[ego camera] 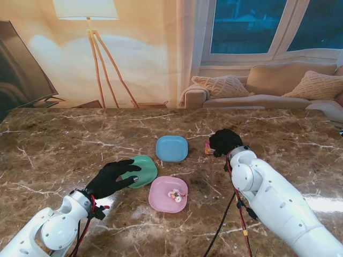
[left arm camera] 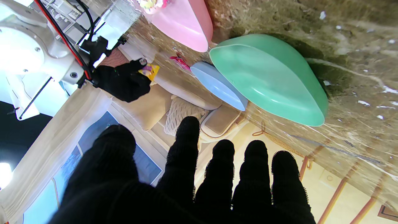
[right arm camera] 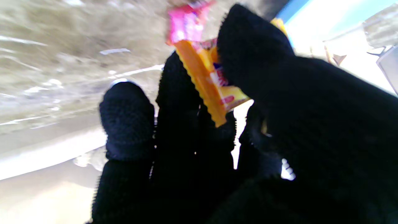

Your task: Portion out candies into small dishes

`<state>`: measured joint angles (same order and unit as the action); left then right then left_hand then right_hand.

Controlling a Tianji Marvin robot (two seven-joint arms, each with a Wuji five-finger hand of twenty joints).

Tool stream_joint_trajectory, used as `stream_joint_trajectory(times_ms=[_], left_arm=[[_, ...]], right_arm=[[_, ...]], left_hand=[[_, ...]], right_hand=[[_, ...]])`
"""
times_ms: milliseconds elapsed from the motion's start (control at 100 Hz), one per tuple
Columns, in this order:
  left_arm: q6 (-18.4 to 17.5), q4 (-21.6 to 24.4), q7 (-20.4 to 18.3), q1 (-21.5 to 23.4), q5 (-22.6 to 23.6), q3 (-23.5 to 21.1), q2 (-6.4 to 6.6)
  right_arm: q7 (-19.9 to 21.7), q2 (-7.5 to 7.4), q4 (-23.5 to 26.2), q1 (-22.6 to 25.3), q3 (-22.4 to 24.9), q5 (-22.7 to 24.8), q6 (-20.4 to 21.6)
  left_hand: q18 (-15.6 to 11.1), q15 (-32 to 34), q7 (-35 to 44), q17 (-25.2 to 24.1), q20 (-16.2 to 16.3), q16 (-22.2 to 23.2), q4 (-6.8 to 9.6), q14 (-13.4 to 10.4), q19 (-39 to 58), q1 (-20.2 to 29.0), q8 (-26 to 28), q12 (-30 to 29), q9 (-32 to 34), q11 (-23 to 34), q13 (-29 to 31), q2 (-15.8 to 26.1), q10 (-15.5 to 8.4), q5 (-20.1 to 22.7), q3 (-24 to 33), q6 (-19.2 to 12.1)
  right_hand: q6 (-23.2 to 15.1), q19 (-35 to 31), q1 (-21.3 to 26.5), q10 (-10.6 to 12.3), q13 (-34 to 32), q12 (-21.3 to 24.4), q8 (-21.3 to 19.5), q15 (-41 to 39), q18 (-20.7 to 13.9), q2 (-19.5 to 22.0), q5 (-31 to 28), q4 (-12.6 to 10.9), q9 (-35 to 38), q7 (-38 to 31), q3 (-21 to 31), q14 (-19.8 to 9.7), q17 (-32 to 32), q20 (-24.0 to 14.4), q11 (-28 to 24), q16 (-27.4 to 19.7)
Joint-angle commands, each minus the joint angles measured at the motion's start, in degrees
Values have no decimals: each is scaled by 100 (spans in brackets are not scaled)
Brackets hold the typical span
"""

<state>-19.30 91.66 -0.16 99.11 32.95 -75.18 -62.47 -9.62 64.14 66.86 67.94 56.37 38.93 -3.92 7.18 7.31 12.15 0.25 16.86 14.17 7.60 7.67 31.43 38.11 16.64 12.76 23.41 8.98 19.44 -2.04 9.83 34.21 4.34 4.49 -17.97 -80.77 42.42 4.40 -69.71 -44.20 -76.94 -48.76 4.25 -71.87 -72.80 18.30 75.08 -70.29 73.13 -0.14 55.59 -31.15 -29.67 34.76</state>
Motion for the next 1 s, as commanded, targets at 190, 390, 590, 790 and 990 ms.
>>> stream_joint_trajectory(times_ms=[190, 390, 590, 790, 990], left_arm=[[-9, -28, 15, 27, -3, -18, -3], [-1, -22, 27, 47, 6, -62, -6], [15, -13, 21, 56, 10, -81, -5], [24, 0, 21, 72, 12, -114, -6], [32, 1, -28, 69, -9, -120, 2]], right_arm=[[-174, 395, -330, -693, -732, -508, -9], [-349, 710, -913, -1175, -1448, -988, 86], [-440, 1067, -1628, -1553, -2020, -1447, 268], [-304, 1175, -1901, -1690, -2260, -1596, 318], [-12, 1011, -1677, -1626, -2236, -1501, 289]], left_hand=[[-84, -49, 48, -59, -100, -68, -109, -142, -140, 56, 76, -27, 43, 3, -2, 144, -160, 76, -100, -98], [-81, -48, 43, -52, -98, -67, -107, -148, -136, 66, 74, -27, 46, 3, 1, 145, -156, 73, -95, -87], [-87, -49, 39, -57, -98, -69, -107, -154, -137, 66, 72, -27, 42, 3, -3, 147, -168, 67, -94, -91], [-82, -47, 40, -59, -97, -68, -107, -141, -135, 66, 71, -26, 49, 8, -2, 141, -153, 76, -94, -88], [-73, -55, 37, -67, -102, -72, -108, -151, -145, 66, 70, -29, 30, -2, -18, 149, -150, 72, -93, -92]], right_hand=[[89, -209, 244, -66, 16, 143, -497, 93, -98, 1058, -46, -178, 54, 351, -295, 292, -525, -126, -252, 348], [-30, -344, 165, -11, 195, 351, -589, 3, -41, 1203, 79, -186, -60, 470, -412, 165, -805, -188, -343, 421], [-108, -174, 146, 53, 430, 302, -616, -26, -2, 1353, 298, -203, -270, 588, -480, 92, -1091, -113, -436, 485], [-141, -34, 152, 157, 748, 94, 6, 55, -2, 1361, 967, -150, -708, 1382, -468, 73, -1324, -91, -564, 551], [829, 508, -387, 23, 1463, 260, 3876, 977, 11, 1482, 2503, -271, -1681, 3542, -306, -67, -1936, -121, 313, 425]])
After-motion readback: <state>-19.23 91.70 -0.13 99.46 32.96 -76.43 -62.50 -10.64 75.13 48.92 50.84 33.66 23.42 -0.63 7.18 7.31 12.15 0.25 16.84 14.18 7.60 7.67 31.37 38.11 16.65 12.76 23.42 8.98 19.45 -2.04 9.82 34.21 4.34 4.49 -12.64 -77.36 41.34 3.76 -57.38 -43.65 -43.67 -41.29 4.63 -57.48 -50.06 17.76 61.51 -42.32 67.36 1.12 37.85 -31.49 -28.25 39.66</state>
